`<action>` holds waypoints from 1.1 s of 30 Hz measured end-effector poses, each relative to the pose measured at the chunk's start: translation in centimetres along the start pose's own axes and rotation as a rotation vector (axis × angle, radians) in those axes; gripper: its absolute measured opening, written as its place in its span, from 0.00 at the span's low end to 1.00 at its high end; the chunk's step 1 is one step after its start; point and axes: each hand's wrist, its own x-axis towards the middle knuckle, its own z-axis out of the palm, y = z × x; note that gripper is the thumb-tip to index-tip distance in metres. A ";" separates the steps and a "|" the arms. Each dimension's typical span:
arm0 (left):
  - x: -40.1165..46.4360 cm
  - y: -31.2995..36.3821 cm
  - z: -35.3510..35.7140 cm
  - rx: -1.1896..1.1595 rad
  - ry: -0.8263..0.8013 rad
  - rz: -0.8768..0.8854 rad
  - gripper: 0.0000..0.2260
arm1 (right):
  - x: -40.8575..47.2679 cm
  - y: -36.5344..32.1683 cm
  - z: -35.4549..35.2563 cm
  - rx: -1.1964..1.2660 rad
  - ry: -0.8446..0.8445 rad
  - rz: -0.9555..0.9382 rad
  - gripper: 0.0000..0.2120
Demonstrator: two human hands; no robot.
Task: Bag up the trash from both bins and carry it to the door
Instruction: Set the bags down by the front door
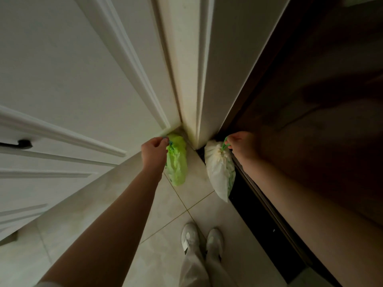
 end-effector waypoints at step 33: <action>5.0 -0.4 0.9 0.016 -0.097 0.087 0.08 | -0.7 -3.2 4.1 0.350 0.139 0.092 0.12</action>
